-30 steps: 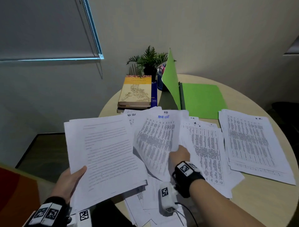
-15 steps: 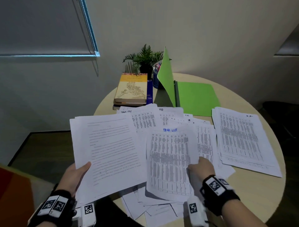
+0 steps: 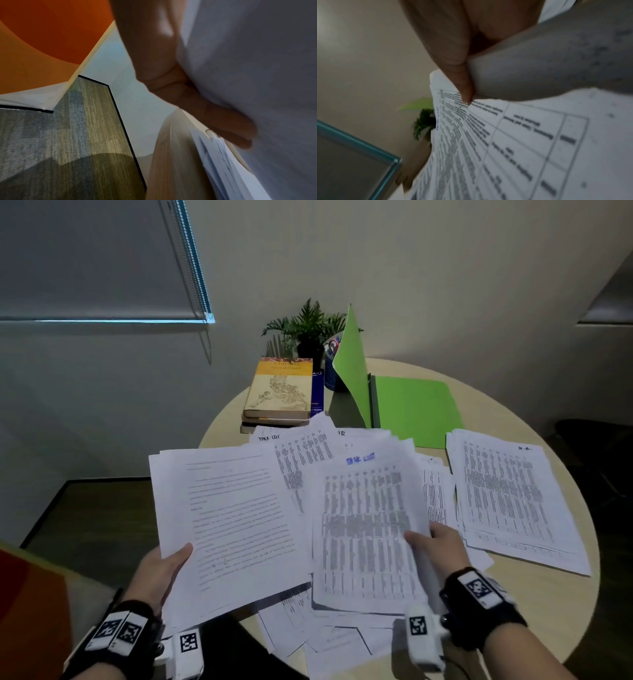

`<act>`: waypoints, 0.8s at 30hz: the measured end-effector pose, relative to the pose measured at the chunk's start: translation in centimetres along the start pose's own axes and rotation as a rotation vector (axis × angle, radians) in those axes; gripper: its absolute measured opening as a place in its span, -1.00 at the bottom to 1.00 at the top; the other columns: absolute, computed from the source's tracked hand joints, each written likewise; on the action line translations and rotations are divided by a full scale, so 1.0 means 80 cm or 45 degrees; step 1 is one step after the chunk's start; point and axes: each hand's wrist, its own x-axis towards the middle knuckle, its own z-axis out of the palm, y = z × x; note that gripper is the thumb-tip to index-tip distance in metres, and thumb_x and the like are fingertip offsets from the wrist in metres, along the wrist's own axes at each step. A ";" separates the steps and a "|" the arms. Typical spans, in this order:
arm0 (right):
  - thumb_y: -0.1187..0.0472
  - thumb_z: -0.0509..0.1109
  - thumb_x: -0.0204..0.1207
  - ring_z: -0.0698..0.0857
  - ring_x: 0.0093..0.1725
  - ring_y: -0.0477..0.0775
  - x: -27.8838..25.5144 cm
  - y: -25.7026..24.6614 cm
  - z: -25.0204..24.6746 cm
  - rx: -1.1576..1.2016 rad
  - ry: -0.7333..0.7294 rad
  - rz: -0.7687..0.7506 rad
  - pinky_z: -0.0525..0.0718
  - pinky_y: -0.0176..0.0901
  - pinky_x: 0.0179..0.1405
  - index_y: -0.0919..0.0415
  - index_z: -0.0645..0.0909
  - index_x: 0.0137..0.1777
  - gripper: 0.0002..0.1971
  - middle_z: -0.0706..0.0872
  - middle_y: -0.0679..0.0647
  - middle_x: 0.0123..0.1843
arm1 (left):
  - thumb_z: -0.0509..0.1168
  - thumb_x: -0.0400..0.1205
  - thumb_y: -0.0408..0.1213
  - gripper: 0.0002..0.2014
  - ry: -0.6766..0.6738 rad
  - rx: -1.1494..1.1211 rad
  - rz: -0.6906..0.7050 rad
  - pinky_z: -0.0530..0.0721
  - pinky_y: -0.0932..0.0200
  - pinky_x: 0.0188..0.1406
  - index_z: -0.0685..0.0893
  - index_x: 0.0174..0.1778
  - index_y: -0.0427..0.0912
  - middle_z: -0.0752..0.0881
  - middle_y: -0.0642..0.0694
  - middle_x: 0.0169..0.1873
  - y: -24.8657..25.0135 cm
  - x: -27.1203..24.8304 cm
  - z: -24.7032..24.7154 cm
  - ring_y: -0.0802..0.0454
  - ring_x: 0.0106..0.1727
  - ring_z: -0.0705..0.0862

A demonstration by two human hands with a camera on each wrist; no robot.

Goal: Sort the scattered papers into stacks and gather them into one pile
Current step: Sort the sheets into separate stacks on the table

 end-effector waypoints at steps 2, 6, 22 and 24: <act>0.40 0.43 0.46 0.59 -0.40 0.02 0.004 -0.008 -0.026 0.083 0.025 0.028 0.49 -0.24 -0.46 0.38 0.66 -0.12 -0.96 0.69 0.04 -0.42 | 0.26 0.66 -0.37 -0.77 0.001 -0.004 0.005 0.61 -0.10 0.05 0.63 0.21 -0.33 0.73 -0.35 0.10 -0.001 0.000 -0.003 -0.31 0.07 0.70; 0.53 0.36 0.47 0.72 -0.58 -0.02 0.007 -0.029 -0.068 0.288 0.018 0.023 0.66 -0.33 -0.53 0.52 0.62 -0.07 -0.93 0.75 0.02 -0.59 | 0.26 0.66 -0.36 -0.76 -0.019 -0.014 0.008 0.63 0.01 -0.09 0.64 0.22 -0.33 0.75 -0.32 0.05 -0.002 0.001 -0.001 -0.29 0.04 0.72; 0.29 0.42 0.51 0.62 -0.14 0.21 0.021 -0.041 -0.120 -0.452 0.131 -0.367 0.43 -0.36 -0.36 0.09 0.70 -0.28 -0.84 0.75 0.29 -0.20 | 0.25 0.66 -0.43 -0.71 -0.177 0.006 0.028 0.62 -0.03 0.08 0.62 0.28 -0.40 0.73 -0.36 0.16 0.005 0.016 0.062 -0.30 0.13 0.71; 0.32 0.40 0.52 0.62 -0.11 0.14 0.020 -0.048 -0.124 -0.464 0.164 -0.420 0.42 -0.37 -0.29 0.11 0.72 -0.28 -0.82 0.74 0.21 -0.20 | 0.25 0.66 -0.41 -0.70 -0.204 0.026 0.033 0.64 0.04 -0.02 0.61 0.31 -0.38 0.74 -0.35 0.15 0.004 0.015 0.068 -0.30 0.14 0.71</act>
